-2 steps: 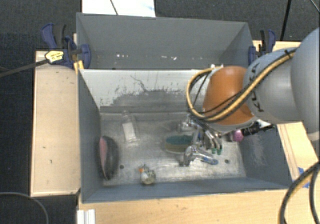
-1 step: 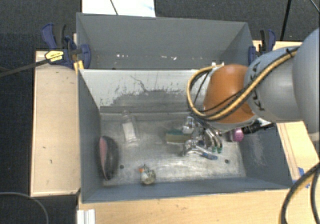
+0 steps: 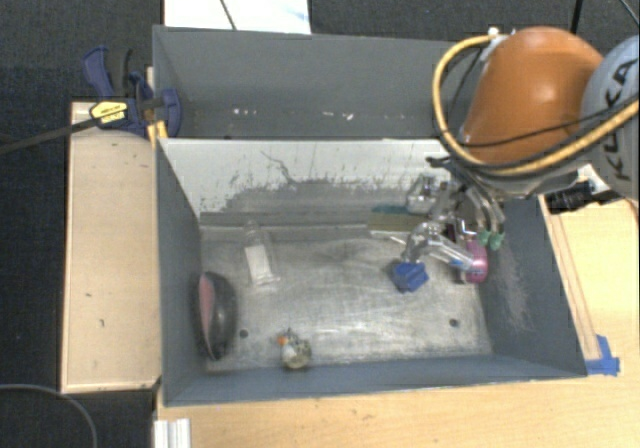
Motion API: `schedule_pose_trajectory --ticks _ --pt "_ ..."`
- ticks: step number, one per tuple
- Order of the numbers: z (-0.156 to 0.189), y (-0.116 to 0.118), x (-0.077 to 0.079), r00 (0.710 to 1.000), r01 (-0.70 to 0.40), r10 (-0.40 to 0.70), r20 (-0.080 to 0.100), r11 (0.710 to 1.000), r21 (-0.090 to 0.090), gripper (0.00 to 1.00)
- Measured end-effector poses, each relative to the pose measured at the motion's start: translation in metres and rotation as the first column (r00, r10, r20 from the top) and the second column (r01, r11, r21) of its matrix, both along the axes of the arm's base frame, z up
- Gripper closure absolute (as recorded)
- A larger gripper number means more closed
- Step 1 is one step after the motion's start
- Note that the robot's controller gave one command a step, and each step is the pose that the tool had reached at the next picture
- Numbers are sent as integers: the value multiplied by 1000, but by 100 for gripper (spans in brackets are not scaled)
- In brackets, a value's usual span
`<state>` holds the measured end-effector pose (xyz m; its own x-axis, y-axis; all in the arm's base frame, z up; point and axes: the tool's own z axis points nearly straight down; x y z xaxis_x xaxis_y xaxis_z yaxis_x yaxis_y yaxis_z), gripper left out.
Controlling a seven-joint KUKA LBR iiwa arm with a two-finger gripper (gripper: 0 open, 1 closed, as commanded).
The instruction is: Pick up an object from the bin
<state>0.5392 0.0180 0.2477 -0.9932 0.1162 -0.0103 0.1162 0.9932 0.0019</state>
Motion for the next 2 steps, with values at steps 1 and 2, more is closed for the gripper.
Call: schedule_pose_trajectory --ticks 1,2 --pt "-4 0 -1 1000 0 0 -8 1000 0 0" --pt "-160 -43 -14 992 -128 128 -3 992 -2 0"
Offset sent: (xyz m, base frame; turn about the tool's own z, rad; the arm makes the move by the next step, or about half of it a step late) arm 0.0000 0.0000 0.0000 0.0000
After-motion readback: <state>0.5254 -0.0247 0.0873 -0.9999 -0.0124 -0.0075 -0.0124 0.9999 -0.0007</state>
